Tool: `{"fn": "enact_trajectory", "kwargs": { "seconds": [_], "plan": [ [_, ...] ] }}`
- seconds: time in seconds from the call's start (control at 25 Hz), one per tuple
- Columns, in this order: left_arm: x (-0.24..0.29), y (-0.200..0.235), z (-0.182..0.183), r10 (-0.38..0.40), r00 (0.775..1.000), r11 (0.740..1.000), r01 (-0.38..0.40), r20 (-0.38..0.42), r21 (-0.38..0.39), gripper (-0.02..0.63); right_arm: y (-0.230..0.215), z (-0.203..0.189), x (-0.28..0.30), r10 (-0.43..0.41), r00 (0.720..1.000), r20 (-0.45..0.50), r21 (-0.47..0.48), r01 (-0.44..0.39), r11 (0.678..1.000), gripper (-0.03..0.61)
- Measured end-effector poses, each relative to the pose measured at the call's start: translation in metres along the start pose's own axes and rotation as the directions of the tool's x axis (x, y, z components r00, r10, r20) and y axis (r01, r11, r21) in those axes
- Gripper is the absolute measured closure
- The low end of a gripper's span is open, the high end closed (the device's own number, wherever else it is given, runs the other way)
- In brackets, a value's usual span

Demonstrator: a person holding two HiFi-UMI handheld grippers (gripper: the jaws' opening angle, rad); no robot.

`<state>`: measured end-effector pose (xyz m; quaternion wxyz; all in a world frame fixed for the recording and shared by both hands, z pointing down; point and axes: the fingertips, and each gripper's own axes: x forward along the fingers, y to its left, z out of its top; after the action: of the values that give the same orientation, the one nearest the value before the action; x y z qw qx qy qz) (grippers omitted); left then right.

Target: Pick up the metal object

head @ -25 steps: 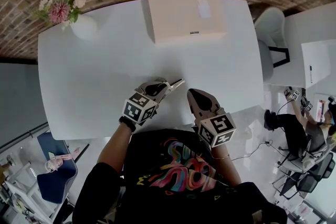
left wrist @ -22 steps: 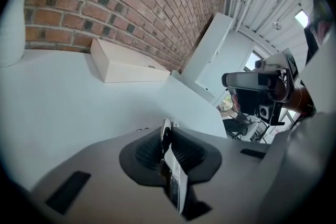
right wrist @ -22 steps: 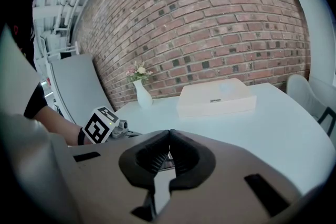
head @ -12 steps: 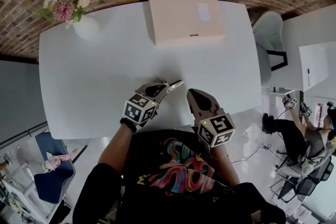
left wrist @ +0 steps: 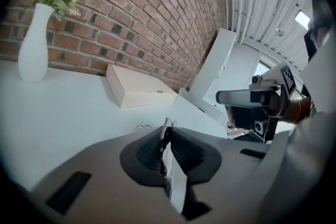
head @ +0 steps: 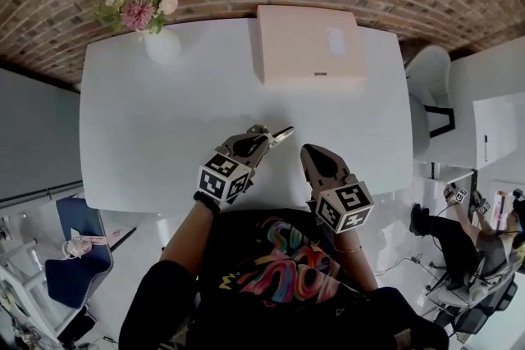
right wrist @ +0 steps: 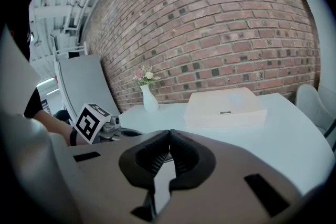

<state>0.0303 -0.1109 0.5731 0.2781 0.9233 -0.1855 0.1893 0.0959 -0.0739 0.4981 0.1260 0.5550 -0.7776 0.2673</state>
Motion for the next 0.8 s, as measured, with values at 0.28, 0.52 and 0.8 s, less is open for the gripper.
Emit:
{"fn": "enact_trajectory", "kwargs": {
  "seconds": [0.28,0.52,0.8],
  "plan": [
    [-0.042,0.007,0.038,0.093,0.987,0.995,-0.096,0.132,0.020,0.569,0.013,0.017,0.012,0.057,0.998,0.016,-0.063,-0.056,0.996,0.561],
    [-0.087,0.011,0.067,0.183,0.952,0.982,-0.189,0.245,0.001,0.569,0.025,0.036,0.019,0.107,0.994,0.014,-0.123,-0.105,0.987,0.561],
    [-0.152,0.008,0.102,0.283,0.869,0.953,-0.302,0.406,-0.019,0.569,0.040,0.065,0.022,0.122,0.991,0.047,-0.198,-0.110,0.974,0.561]
  ]
}}
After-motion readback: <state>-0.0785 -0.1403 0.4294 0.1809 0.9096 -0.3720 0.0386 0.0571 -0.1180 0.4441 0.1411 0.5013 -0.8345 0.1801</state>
